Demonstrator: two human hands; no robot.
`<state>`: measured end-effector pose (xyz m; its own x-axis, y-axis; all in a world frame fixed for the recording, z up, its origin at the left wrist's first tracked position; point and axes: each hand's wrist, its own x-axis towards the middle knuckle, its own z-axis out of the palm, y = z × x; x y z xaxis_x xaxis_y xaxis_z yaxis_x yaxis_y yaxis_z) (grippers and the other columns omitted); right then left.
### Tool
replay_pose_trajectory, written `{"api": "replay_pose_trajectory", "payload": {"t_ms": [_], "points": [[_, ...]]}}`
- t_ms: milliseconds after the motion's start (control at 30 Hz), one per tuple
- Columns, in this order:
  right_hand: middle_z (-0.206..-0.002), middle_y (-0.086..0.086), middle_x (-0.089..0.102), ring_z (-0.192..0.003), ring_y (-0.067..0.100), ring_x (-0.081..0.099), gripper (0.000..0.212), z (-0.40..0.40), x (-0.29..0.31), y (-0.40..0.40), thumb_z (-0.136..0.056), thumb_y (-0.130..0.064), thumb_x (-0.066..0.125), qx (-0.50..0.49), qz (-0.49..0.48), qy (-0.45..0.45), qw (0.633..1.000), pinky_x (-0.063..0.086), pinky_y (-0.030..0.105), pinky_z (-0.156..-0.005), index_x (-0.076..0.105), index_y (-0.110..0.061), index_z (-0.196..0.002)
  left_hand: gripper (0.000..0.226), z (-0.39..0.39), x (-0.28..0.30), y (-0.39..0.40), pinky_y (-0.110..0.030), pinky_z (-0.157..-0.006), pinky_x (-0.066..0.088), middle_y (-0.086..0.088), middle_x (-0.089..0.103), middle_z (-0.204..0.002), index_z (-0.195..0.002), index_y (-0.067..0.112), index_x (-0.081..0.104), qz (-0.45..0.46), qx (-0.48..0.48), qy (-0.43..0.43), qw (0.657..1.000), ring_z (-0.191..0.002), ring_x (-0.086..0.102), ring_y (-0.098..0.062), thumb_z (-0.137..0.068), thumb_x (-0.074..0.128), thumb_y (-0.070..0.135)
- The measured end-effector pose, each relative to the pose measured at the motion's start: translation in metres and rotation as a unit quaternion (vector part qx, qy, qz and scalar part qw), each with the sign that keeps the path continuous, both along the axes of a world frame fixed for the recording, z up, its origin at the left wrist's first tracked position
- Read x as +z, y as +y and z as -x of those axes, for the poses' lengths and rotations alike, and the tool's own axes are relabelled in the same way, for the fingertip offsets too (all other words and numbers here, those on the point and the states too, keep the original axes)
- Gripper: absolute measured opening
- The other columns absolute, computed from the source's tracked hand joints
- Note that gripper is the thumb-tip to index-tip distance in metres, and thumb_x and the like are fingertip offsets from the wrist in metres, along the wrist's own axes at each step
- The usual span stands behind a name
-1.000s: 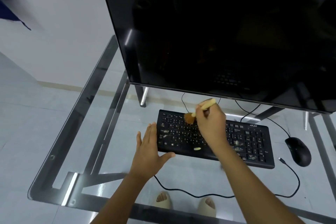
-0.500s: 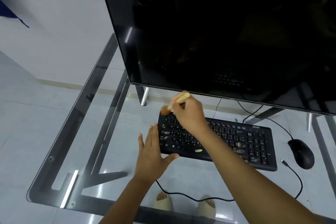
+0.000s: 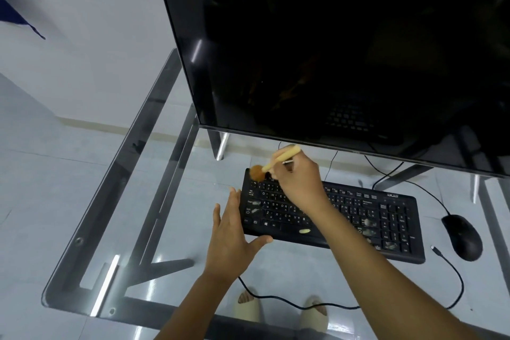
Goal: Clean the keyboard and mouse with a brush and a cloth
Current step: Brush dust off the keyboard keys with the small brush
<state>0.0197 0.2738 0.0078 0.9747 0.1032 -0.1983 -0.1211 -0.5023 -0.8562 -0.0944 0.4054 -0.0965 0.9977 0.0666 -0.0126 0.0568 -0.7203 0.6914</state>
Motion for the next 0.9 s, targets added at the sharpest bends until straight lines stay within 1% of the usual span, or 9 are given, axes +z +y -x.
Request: {"api": "replay_pose_trajectory", "payload": {"t_ms": [100, 200, 333, 433, 567, 667, 733, 800, 900], "points": [[-0.087, -0.001, 0.070, -0.074, 0.010, 0.068, 0.011, 0.003, -0.001, -0.004, -0.093, -0.011, 0.056, 0.072, 0.033, 0.020, 0.997, 0.057, 0.025, -0.066, 0.061, -0.021, -0.090, 0.111, 0.001, 0.001, 0.001, -0.037, -0.119, -0.006, 0.002, 0.024, -0.156, -0.149, 0.025, -0.009, -0.012, -0.010, -0.001, 1.000, -0.145, 0.016, -0.008, -0.072, 0.057, 0.070], [-0.086, -0.001, 0.067, -0.071, 0.004, 0.063, 0.009, -0.002, 0.001, -0.018, -0.092, -0.006, 0.056, -0.040, 0.030, -0.091, 0.995, 0.049, 0.013, -0.062, 0.062, -0.014, -0.091, 0.110, -0.001, 0.004, 0.001, -0.036, -0.117, -0.011, 0.002, 0.022, -0.157, -0.149, 0.024, -0.005, -0.019, -0.011, 0.001, 1.000, -0.145, 0.015, -0.011, -0.070, 0.051, 0.077], [-0.084, 0.004, 0.073, -0.076, 0.016, 0.072, 0.007, 0.002, -0.002, -0.029, -0.093, -0.011, 0.057, 0.051, 0.010, 0.101, 0.994, 0.061, 0.037, -0.076, 0.062, -0.015, -0.097, 0.110, -0.006, 0.002, 0.004, -0.041, -0.117, -0.008, -0.002, 0.024, -0.156, -0.149, 0.017, 0.005, -0.035, -0.012, -0.003, 0.999, -0.145, 0.017, -0.016, -0.070, 0.046, 0.083], [-0.080, -0.004, 0.067, -0.066, 0.001, 0.065, 0.009, 0.005, 0.000, -0.039, -0.092, -0.006, 0.056, -0.063, 0.039, -0.048, 0.996, 0.052, 0.022, -0.057, 0.062, -0.013, -0.094, 0.108, -0.008, 0.002, 0.004, -0.042, -0.117, -0.007, 0.003, 0.023, -0.156, -0.150, 0.019, 0.006, -0.023, -0.023, -0.004, 0.999, -0.145, 0.015, -0.010, -0.070, 0.050, 0.079], [-0.082, 0.001, 0.073, -0.070, 0.011, 0.070, 0.007, 0.015, -0.001, -0.043, -0.093, -0.011, 0.058, 0.030, -0.002, 0.079, 0.996, 0.059, 0.024, -0.065, 0.062, -0.016, -0.096, 0.108, -0.007, 0.001, 0.004, -0.044, -0.118, -0.005, 0.000, 0.026, -0.155, -0.149, 0.018, 0.008, -0.031, -0.022, -0.005, 0.999, -0.145, 0.018, -0.012, -0.071, 0.046, 0.082], [-0.081, 0.000, 0.070, -0.063, 0.015, 0.065, 0.008, 0.017, -0.003, -0.050, -0.093, -0.008, 0.057, -0.068, 0.040, -0.043, 0.996, 0.051, 0.018, -0.053, 0.062, -0.015, -0.096, 0.107, -0.007, 0.004, 0.003, -0.041, -0.117, -0.007, 0.003, 0.025, -0.155, -0.149, 0.021, 0.005, -0.026, -0.025, -0.004, 0.999, -0.144, 0.019, -0.012, -0.070, 0.043, 0.084], [-0.082, 0.003, 0.071, -0.070, 0.013, 0.070, 0.007, 0.017, 0.000, -0.055, -0.093, -0.010, 0.058, -0.084, -0.017, -0.009, 0.996, 0.055, 0.017, -0.060, 0.061, -0.014, -0.098, 0.108, -0.008, 0.004, 0.003, -0.041, -0.117, -0.008, 0.002, 0.026, -0.154, -0.149, 0.020, 0.006, -0.026, -0.025, -0.007, 0.999, -0.144, 0.019, -0.012, -0.070, 0.041, 0.085], [-0.083, 0.004, 0.073, -0.072, 0.012, 0.072, 0.006, 0.022, 0.000, -0.052, -0.094, -0.014, 0.059, 0.022, -0.032, 0.111, 0.993, 0.059, 0.022, -0.069, 0.061, -0.014, -0.100, 0.109, -0.007, 0.002, 0.004, -0.043, -0.117, -0.006, 0.000, 0.027, -0.154, -0.149, 0.017, 0.008, -0.036, -0.024, -0.005, 0.999, -0.145, 0.019, -0.014, -0.070, 0.040, 0.086], [-0.084, 0.002, 0.072, -0.073, 0.010, 0.072, 0.004, 0.024, -0.004, -0.051, -0.095, -0.013, 0.057, -0.027, -0.008, 0.051, 0.998, 0.059, 0.022, -0.071, 0.059, -0.015, -0.099, 0.108, -0.007, -0.001, 0.004, -0.045, -0.118, -0.005, 0.000, 0.027, -0.154, -0.149, 0.017, 0.009, -0.037, -0.028, 0.001, 0.999, -0.145, 0.020, -0.015, -0.071, 0.043, 0.084]]}}
